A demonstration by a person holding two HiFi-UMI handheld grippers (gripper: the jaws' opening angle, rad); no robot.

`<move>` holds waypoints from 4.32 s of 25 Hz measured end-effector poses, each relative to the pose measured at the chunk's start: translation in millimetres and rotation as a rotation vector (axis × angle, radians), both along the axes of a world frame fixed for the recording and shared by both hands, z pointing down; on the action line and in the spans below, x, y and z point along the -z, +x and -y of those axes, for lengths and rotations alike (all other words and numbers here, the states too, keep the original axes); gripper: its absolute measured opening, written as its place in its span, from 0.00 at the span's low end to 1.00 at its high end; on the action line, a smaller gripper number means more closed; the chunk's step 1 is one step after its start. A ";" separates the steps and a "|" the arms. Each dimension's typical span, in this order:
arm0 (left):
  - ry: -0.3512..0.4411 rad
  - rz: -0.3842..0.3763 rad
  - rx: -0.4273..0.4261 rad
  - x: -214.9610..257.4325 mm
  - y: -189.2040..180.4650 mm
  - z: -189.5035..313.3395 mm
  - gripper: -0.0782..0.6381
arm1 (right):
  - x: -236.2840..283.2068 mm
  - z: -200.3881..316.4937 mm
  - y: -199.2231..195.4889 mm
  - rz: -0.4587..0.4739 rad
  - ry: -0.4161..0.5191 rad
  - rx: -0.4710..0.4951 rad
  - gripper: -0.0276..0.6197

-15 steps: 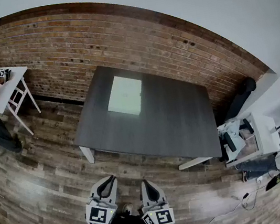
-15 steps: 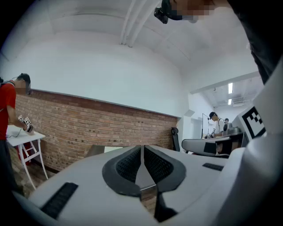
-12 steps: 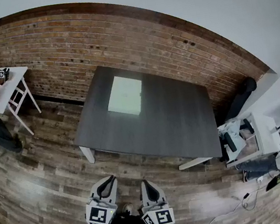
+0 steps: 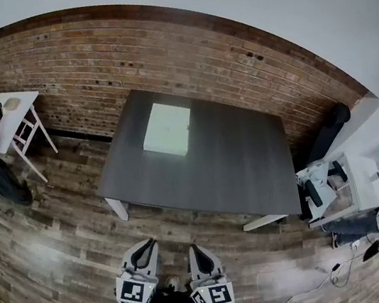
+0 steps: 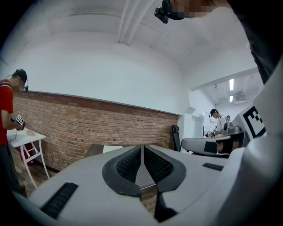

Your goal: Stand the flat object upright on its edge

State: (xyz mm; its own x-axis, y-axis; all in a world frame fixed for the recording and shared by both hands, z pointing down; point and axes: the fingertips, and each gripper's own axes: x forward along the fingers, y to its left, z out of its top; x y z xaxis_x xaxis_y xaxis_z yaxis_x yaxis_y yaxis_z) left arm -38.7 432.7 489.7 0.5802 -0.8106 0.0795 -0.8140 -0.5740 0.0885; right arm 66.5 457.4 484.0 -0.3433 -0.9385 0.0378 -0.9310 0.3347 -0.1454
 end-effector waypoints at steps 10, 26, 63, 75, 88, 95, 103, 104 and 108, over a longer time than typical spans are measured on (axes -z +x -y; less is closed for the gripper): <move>0.019 0.020 0.054 0.8 42.9 -0.9 0.18 | -6.6 3.4 43.1 -0.005 0.005 0.065 0.08; 0.007 0.019 0.039 -15.2 50.0 78.5 0.18 | -17.9 81.9 43.9 -0.005 -0.006 0.065 0.08; -0.065 0.030 -0.082 -36.4 -35.4 407.0 0.18 | -39.4 395.3 -15.3 -0.069 -0.095 -0.126 0.08; -0.131 0.096 -0.009 -76.1 -3.8 458.3 0.18 | -68.4 452.4 22.1 -0.106 -0.131 -0.040 0.08; -0.191 0.190 0.059 -144.9 13.5 518.5 0.18 | -151.3 506.2 73.2 -0.117 -0.249 -0.034 0.08; -0.259 0.202 0.026 -194.9 16.7 530.7 0.18 | -194.0 523.4 81.7 -0.123 -0.315 -0.031 0.08; -0.297 0.216 0.002 -236.6 19.3 543.5 0.18 | -230.6 533.6 91.8 -0.139 -0.376 -0.030 0.08; -0.302 0.218 -0.003 -241.0 19.8 545.1 0.18 | -235.2 534.6 92.3 -0.142 -0.386 -0.028 0.08; -0.344 0.232 -0.035 -260.3 21.4 545.1 0.18 | -248.9 535.9 92.3 -0.140 -0.428 -0.013 0.08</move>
State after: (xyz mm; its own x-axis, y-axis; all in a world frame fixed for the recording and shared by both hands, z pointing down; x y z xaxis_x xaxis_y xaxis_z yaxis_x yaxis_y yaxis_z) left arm -17.3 -112.5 750.0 0.5417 -0.6943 0.4739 -0.8157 -0.5704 0.0967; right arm 158.7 -78.6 732.9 -0.2958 -0.8321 0.4692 -0.9552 0.2605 -0.1403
